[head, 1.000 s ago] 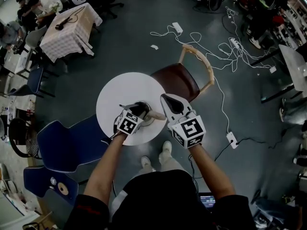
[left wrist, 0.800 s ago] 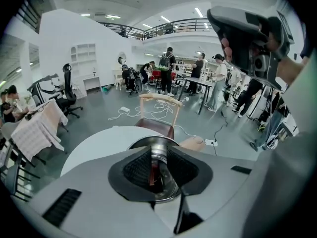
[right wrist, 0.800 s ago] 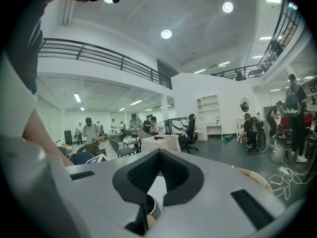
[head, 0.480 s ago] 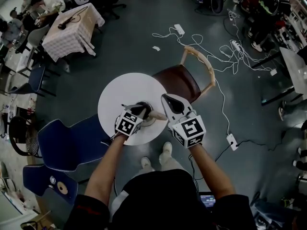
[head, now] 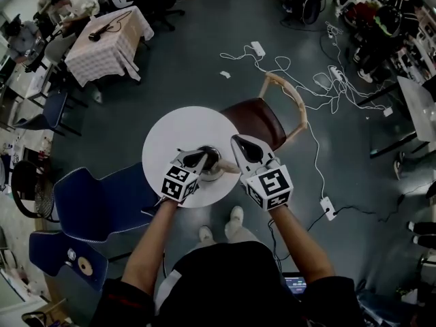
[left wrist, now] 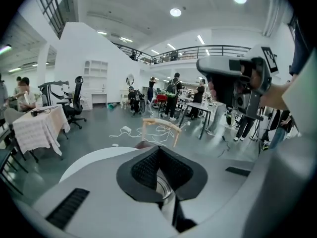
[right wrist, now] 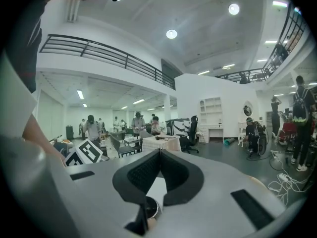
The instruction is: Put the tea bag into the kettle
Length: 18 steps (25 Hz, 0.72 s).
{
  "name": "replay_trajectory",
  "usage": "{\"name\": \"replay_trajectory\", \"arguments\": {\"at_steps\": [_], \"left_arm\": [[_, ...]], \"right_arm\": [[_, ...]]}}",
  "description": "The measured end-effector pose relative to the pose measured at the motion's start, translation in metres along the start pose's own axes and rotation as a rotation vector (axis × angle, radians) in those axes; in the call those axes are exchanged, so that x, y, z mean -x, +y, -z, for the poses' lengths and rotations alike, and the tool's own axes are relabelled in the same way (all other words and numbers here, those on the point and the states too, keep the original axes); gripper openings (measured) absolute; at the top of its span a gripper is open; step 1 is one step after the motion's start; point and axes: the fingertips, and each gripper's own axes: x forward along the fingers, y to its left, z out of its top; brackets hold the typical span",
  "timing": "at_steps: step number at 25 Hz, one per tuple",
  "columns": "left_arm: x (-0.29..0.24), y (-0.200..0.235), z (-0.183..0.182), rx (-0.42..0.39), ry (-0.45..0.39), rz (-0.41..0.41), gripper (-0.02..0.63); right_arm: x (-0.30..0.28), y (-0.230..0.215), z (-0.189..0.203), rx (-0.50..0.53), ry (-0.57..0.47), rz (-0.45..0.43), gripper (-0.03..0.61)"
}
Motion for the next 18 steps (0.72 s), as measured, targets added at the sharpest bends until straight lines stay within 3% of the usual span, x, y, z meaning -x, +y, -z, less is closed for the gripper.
{"name": "replay_trajectory", "arguments": {"at_steps": [8,18], "left_arm": [[0.050,-0.008,-0.033,0.005,-0.151,0.010,0.015],[0.140,-0.023,-0.071,-0.065,-0.345,-0.003,0.015]], "right_arm": [[0.003,0.026,-0.014,0.041,-0.006,-0.002,0.018],[0.009,0.080,-0.039,0.116,-0.033,-0.019,0.018]]}}
